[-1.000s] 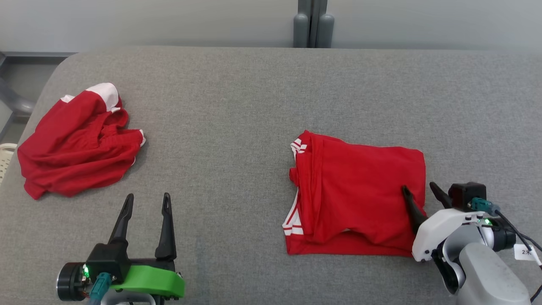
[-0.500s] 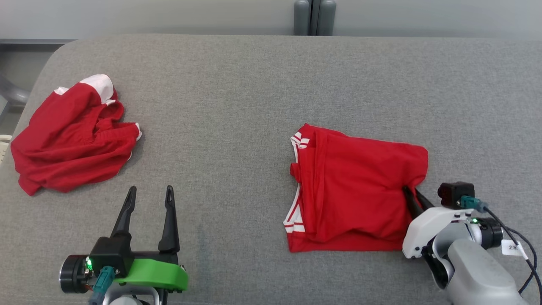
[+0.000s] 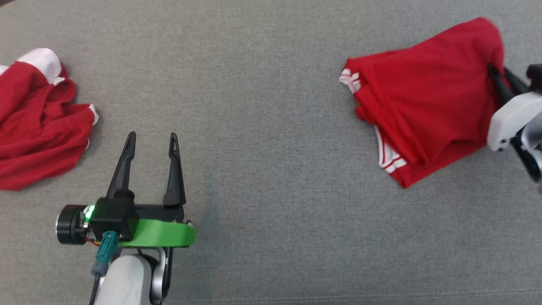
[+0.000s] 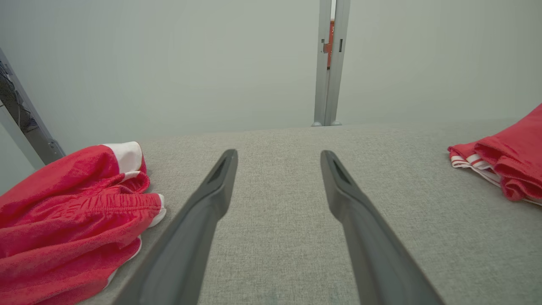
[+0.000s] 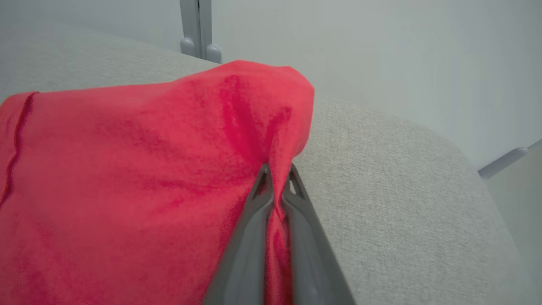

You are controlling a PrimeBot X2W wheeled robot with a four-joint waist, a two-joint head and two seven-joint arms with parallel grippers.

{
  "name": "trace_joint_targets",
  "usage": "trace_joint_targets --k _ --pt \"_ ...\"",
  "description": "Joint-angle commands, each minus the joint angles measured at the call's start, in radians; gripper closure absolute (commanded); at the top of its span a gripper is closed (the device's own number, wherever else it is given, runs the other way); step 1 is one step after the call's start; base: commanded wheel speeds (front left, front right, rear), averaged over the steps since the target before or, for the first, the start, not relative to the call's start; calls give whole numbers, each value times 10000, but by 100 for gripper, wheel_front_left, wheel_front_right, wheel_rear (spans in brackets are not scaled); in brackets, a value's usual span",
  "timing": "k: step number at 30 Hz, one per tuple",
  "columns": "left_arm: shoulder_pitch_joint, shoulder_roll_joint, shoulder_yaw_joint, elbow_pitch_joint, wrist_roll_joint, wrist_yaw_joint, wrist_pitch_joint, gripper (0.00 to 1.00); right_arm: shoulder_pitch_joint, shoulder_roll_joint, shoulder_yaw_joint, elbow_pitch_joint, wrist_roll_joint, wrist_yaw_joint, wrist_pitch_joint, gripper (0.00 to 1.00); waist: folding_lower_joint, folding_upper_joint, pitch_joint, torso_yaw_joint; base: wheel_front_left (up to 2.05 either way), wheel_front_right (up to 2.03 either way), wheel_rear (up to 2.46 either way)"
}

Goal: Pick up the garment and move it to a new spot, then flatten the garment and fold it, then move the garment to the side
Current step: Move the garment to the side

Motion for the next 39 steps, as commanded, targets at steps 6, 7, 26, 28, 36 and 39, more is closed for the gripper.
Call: trace_joint_targets --k 6,7,26,28,36,39 --pt "-1088 204 -123 -165 515 22 -15 0 -1357 -1711 381 -162 679 -23 -77 100 -1 0 2502 -1713 0 0 0" --pt "-1234 236 -150 -174 596 22 -14 0 -1526 -1966 440 -134 798 -23 -103 100 -1 0 2670 -1801 0 0 0" --pt "-1838 660 -458 -910 1131 212 138 0 -3578 -3853 1474 466 2191 -23 -491 98 -1 0 3836 -2490 0 0 0" --pt "-1758 654 -472 -959 1116 251 129 0 -3760 -3906 1587 648 2177 -23 -501 3 -1 0 3810 -2429 0 0 0" --pt "-1420 628 -411 -901 848 382 54 0 -4268 -3757 1989 933 1899 -23 -808 0 -1 0 3296 -2269 0 0 0" --pt "-1260 585 -341 -783 754 417 9 0 -4218 -3631 2078 770 1736 -23 -875 0 -1 0 2834 -2187 0 0 0"
